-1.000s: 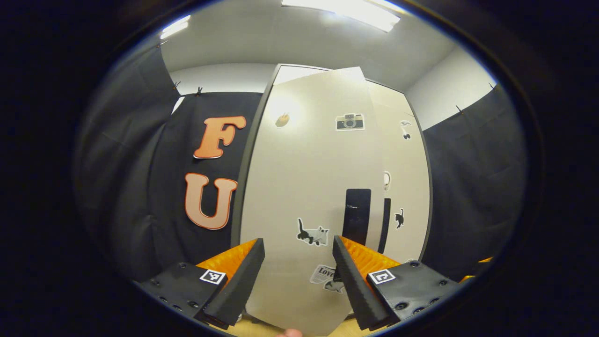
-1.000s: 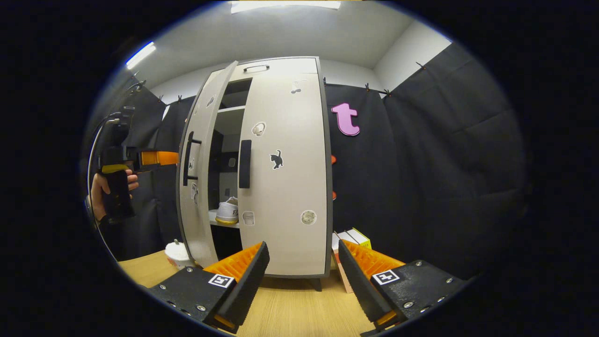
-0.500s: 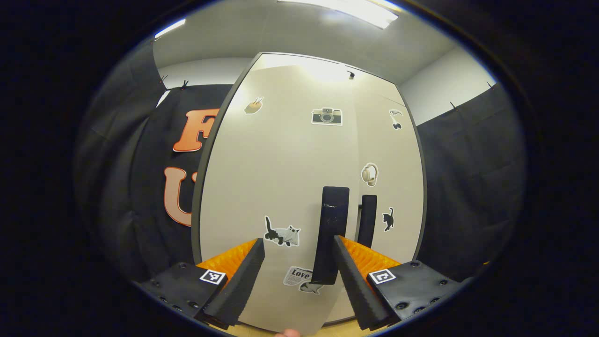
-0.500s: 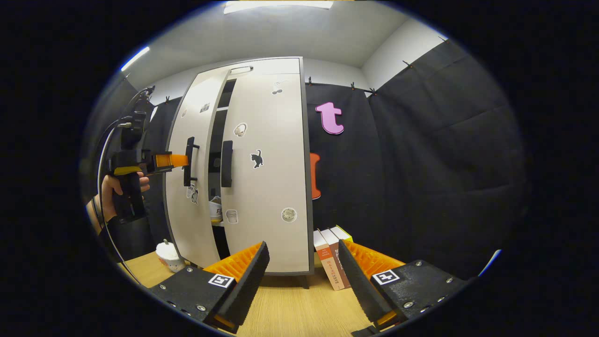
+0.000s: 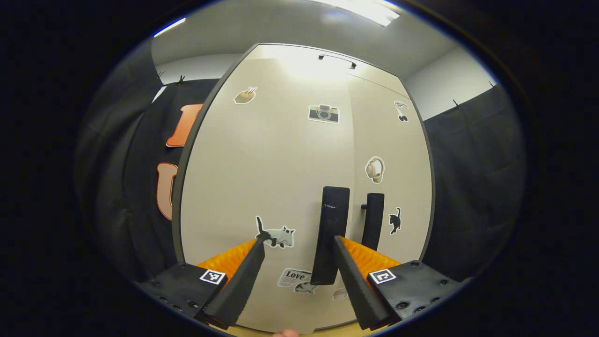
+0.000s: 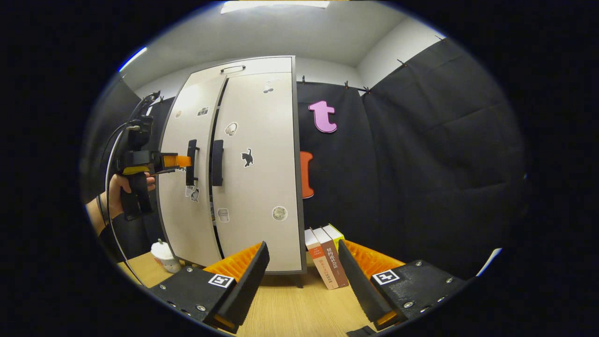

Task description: Grab one shoe with the right hand and put it into the shoe cabinet, grab the other shoe with the left hand and put it into the shoe cabinet; then close the right door with the right hand and the left door with the left hand.

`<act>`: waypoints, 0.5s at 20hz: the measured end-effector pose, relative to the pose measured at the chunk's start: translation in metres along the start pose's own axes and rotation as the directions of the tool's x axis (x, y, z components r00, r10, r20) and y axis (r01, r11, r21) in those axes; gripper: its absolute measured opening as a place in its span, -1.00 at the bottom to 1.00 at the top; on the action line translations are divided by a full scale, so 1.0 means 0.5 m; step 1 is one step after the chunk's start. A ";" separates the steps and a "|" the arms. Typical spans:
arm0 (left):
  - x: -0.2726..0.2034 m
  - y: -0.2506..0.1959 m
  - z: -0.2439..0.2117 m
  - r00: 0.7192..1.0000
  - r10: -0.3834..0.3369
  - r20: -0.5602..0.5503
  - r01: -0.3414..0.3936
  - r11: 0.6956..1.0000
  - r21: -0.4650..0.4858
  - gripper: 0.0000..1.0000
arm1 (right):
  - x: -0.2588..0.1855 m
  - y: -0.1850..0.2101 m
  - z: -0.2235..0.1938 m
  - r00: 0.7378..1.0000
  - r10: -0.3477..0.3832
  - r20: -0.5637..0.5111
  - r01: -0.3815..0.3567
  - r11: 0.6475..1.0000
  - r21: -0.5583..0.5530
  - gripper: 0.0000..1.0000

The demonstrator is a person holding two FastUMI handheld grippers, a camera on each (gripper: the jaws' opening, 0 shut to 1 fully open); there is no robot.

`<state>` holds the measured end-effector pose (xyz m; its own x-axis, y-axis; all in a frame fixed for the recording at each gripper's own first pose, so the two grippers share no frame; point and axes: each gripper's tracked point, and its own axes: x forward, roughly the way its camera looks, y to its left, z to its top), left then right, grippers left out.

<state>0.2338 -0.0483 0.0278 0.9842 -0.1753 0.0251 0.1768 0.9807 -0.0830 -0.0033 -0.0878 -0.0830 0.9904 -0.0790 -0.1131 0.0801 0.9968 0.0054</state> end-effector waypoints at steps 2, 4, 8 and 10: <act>0.008 0.001 -0.002 1.000 0.003 -0.006 -0.004 1.000 -0.015 0.92 | 0.001 0.002 0.001 1.000 0.004 0.000 -0.004 1.000 -0.002 0.84; 0.019 0.001 -0.006 1.000 0.005 -0.010 -0.005 1.000 -0.023 0.92 | 0.002 0.001 0.001 1.000 0.005 -0.002 -0.005 1.000 -0.003 0.83; 0.034 0.002 -0.013 1.000 0.012 -0.011 -0.012 1.000 -0.022 0.92 | -0.001 -0.004 0.002 1.000 0.000 -0.003 0.000 1.000 -0.005 0.84; 0.033 0.003 -0.012 1.000 0.010 -0.012 -0.010 1.000 -0.021 0.99 | -0.003 -0.006 0.003 1.000 0.001 -0.003 -0.001 1.000 -0.005 0.84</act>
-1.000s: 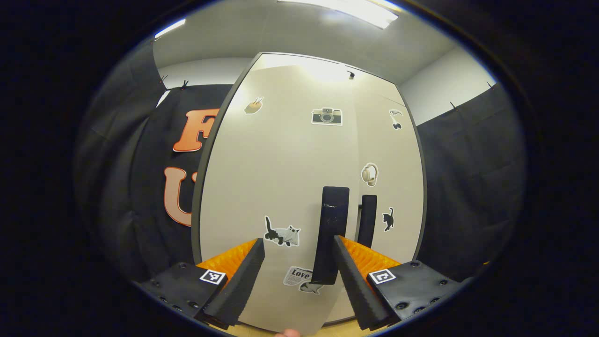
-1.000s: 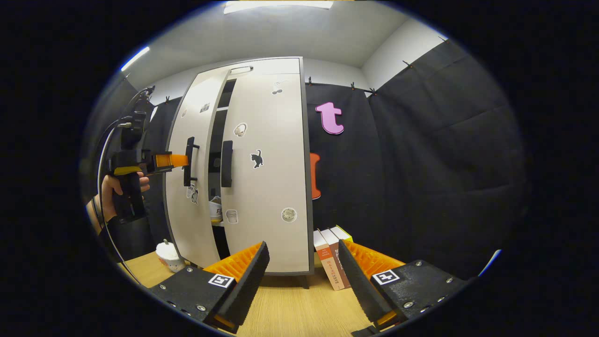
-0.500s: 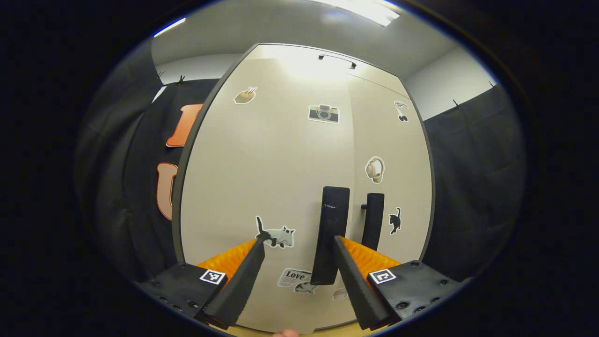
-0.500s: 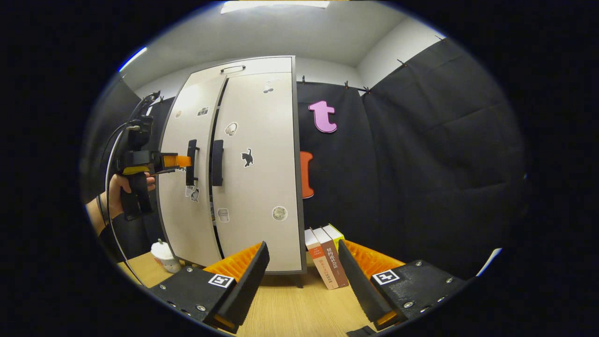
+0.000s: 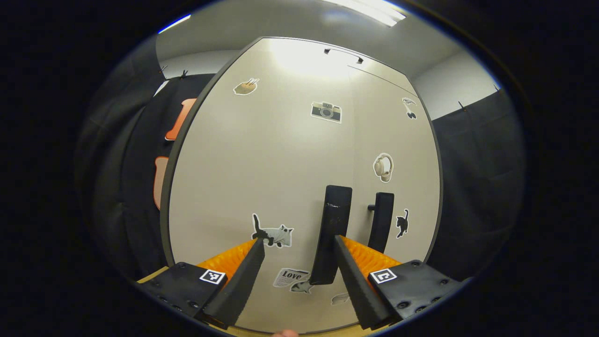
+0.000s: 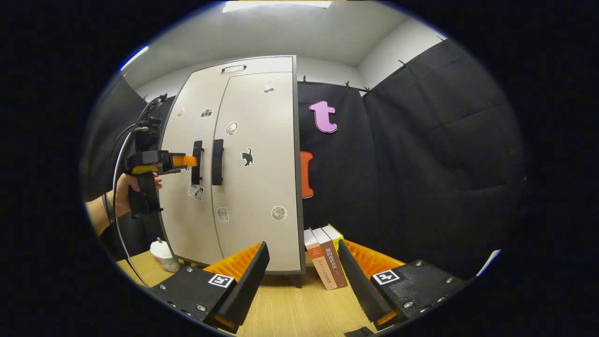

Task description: Grab one shoe with the right hand and put it into the shoe cabinet, grab the other shoe with the left hand and put it into the shoe cabinet; then close the right door with the right hand and the left door with the left hand.

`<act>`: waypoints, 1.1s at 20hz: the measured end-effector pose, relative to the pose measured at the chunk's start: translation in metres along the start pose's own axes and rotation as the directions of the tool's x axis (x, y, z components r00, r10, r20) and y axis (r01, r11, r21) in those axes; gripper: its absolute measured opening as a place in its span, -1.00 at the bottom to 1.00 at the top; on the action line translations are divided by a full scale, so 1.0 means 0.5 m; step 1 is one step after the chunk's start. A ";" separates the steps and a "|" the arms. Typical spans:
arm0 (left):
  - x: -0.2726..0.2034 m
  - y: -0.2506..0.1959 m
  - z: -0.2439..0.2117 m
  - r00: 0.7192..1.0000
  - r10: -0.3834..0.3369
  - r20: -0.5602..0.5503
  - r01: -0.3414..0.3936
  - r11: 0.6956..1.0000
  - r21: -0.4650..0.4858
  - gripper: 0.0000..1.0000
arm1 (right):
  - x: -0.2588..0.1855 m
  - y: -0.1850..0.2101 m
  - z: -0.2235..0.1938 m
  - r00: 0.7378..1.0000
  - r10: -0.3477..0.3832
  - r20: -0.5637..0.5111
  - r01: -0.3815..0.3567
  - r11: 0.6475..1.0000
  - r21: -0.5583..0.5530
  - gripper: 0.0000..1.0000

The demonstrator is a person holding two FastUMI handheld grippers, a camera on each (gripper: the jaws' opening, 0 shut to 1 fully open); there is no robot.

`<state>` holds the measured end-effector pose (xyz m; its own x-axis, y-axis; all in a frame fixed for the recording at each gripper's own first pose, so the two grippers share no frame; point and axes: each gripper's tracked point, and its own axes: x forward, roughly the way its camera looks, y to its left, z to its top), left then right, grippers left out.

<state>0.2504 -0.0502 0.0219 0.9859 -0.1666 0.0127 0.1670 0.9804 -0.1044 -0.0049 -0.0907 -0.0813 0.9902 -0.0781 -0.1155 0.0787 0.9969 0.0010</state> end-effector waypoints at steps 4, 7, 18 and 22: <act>-0.042 0.001 0.017 1.000 -0.016 0.003 0.016 1.000 -0.026 0.99 | 0.002 0.011 0.006 1.000 0.017 0.003 -0.017 1.000 0.004 0.83; -0.119 0.014 0.040 1.000 0.007 0.022 -0.008 1.000 0.014 0.99 | 0.008 0.034 0.009 0.999 0.043 0.010 -0.043 0.999 0.003 0.84; -0.432 0.025 -0.011 0.994 0.105 -0.002 -0.104 0.990 0.091 0.93 | -0.016 0.104 0.024 0.991 0.131 0.027 -0.131 0.991 0.008 0.83; -0.510 0.039 -0.073 0.987 0.160 -0.026 -0.157 0.983 0.091 0.93 | -0.037 0.120 0.011 0.990 0.143 0.017 -0.142 0.990 -0.016 0.83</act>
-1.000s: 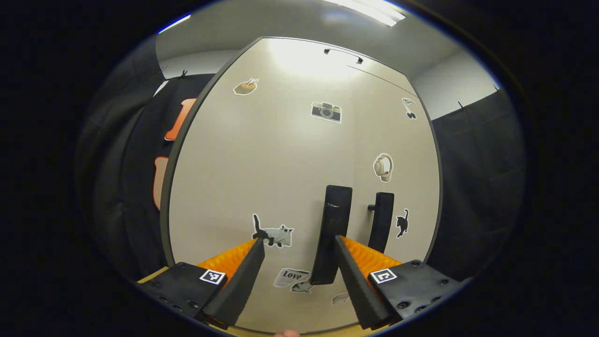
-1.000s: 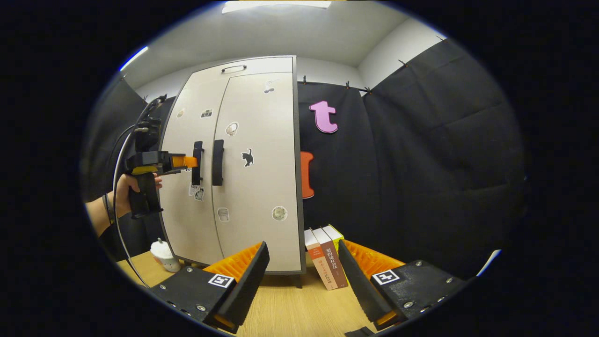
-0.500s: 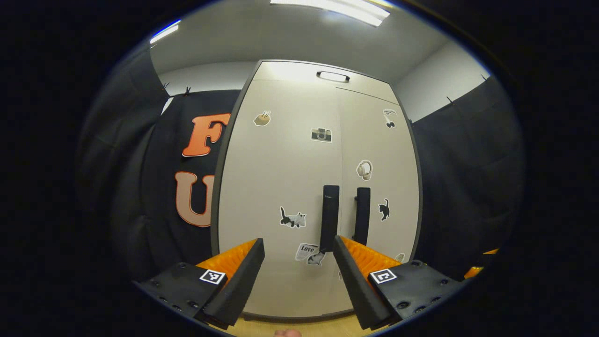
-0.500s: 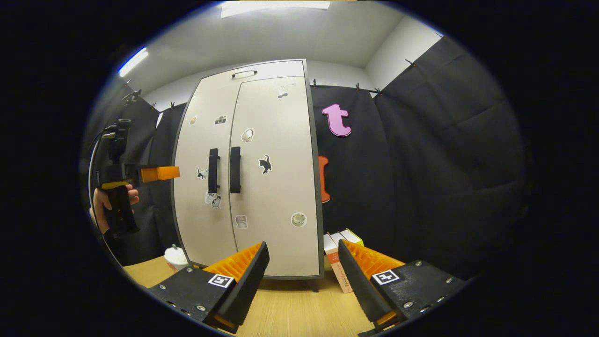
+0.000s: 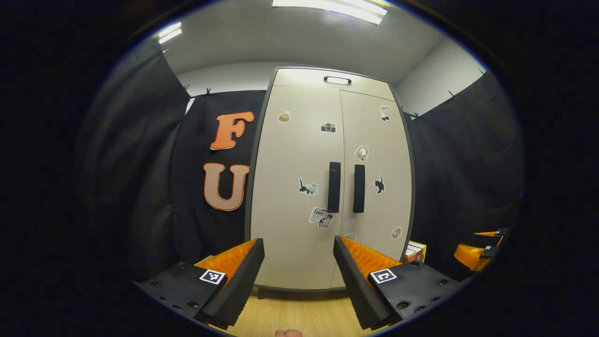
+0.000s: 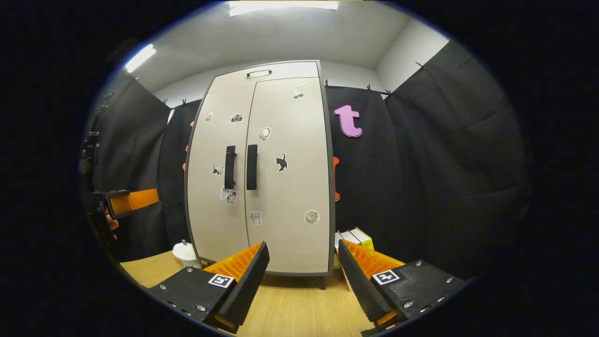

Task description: Grab one shoe with the right hand and put it into the shoe cabinet, grab the other shoe with the left hand and put it into the shoe cabinet; then close the right door with the right hand and the left door with the left hand.

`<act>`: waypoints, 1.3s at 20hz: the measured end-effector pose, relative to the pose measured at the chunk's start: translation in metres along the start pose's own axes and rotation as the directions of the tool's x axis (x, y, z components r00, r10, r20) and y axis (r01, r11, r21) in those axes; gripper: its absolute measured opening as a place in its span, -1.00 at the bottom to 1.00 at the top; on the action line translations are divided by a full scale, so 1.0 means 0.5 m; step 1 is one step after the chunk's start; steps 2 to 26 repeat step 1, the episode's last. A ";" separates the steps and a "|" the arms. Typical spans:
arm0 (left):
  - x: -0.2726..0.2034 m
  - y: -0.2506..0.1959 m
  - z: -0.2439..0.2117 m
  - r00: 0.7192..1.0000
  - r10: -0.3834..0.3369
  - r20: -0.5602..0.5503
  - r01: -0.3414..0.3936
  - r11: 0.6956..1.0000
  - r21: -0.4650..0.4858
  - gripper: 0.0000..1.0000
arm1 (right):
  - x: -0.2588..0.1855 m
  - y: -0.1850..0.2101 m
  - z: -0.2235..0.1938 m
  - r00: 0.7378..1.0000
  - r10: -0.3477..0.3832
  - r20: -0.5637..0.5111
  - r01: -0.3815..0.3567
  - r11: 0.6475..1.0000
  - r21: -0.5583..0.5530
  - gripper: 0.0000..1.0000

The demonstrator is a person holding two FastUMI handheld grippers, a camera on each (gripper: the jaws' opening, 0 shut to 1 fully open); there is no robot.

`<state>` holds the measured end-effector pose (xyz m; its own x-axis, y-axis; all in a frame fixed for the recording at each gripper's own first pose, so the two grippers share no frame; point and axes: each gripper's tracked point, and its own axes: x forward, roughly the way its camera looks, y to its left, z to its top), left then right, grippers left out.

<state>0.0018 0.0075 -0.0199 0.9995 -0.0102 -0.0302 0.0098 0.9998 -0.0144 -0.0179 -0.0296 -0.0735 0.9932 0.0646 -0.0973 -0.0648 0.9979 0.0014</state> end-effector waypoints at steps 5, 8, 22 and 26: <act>-0.015 0.004 -0.016 1.000 0.016 -0.011 -0.016 1.000 -0.004 0.93 | -0.003 0.004 -0.006 1.000 0.001 -0.006 -0.001 1.000 -0.008 0.83; -0.015 0.004 -0.016 1.000 0.016 -0.011 -0.016 1.000 -0.004 0.93 | -0.003 0.004 -0.006 1.000 0.001 -0.006 -0.001 1.000 -0.008 0.83; -0.015 0.004 -0.016 1.000 0.016 -0.011 -0.016 1.000 -0.004 0.93 | -0.003 0.004 -0.006 1.000 0.001 -0.006 -0.001 1.000 -0.008 0.83; -0.015 0.004 -0.016 1.000 0.016 -0.011 -0.016 1.000 -0.004 0.93 | -0.003 0.004 -0.006 1.000 0.001 -0.006 -0.001 1.000 -0.008 0.83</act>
